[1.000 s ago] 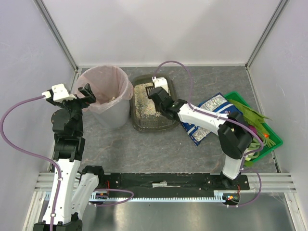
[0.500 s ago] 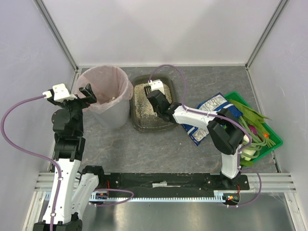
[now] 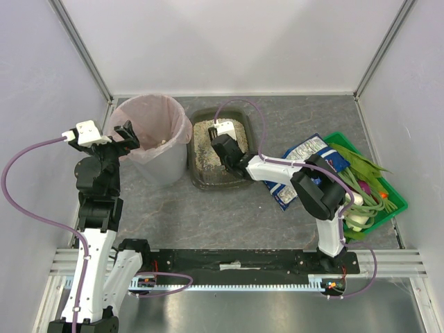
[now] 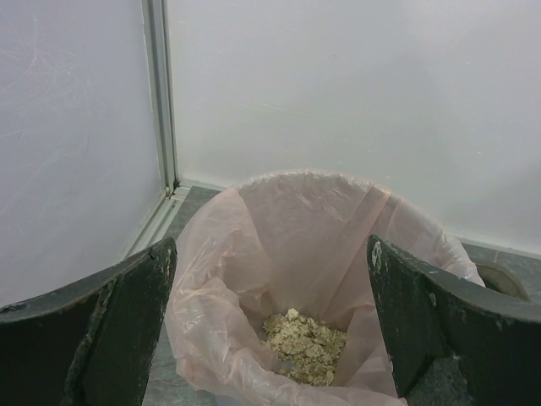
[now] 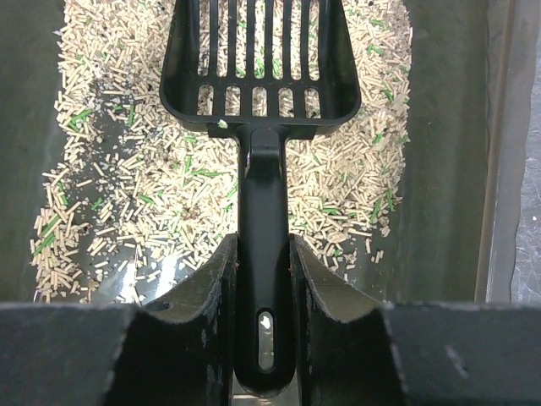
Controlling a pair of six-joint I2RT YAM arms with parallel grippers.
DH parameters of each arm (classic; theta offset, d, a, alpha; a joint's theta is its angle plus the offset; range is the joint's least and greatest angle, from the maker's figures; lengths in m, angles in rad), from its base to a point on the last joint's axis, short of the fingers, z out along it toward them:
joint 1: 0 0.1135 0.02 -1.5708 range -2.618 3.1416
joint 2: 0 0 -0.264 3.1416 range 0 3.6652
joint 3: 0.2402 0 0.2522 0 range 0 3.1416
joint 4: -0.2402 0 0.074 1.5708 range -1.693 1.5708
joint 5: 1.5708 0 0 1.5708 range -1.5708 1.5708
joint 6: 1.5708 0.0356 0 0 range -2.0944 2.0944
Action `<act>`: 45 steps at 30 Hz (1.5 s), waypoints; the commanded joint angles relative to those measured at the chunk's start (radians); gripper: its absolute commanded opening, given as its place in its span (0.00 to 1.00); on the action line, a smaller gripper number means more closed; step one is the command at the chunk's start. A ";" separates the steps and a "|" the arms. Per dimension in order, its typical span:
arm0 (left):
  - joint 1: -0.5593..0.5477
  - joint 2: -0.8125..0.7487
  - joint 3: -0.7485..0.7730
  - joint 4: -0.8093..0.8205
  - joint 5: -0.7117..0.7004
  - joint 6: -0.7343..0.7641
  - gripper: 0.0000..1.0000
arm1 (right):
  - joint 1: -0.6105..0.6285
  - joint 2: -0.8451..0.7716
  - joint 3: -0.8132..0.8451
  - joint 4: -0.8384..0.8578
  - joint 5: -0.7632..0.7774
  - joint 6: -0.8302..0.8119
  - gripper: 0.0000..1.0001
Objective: Clean the litter box
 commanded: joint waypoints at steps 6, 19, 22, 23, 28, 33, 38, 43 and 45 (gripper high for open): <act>0.001 -0.001 0.001 0.048 0.003 -0.020 0.99 | 0.000 0.011 -0.015 0.017 0.025 0.058 0.33; 0.001 -0.006 0.000 0.048 0.003 -0.020 0.99 | 0.002 -0.012 -0.020 0.013 0.020 0.051 0.55; 0.001 -0.006 0.003 0.048 0.006 -0.023 0.99 | 0.011 -0.046 -0.023 0.022 0.008 0.005 0.59; 0.001 -0.004 0.001 0.045 0.009 -0.025 0.99 | 0.016 -0.055 -0.023 0.031 0.006 -0.015 0.61; 0.001 0.002 0.011 0.029 0.020 -0.040 0.99 | 0.049 -0.163 -0.086 0.122 0.011 -0.126 0.69; 0.001 0.009 0.024 0.009 0.047 -0.052 0.99 | 0.049 -0.259 -0.141 0.159 -0.005 -0.147 0.81; 0.003 0.031 0.046 -0.039 0.035 -0.025 0.99 | 0.048 -0.343 -0.180 0.160 -0.008 -0.150 0.93; 0.003 0.075 0.121 -0.150 0.007 -0.017 0.99 | -0.022 -0.466 -0.268 0.159 -0.027 -0.106 0.97; 0.003 0.080 0.171 -0.243 0.035 -0.042 0.99 | -0.068 -0.535 -0.319 0.157 -0.046 -0.086 0.98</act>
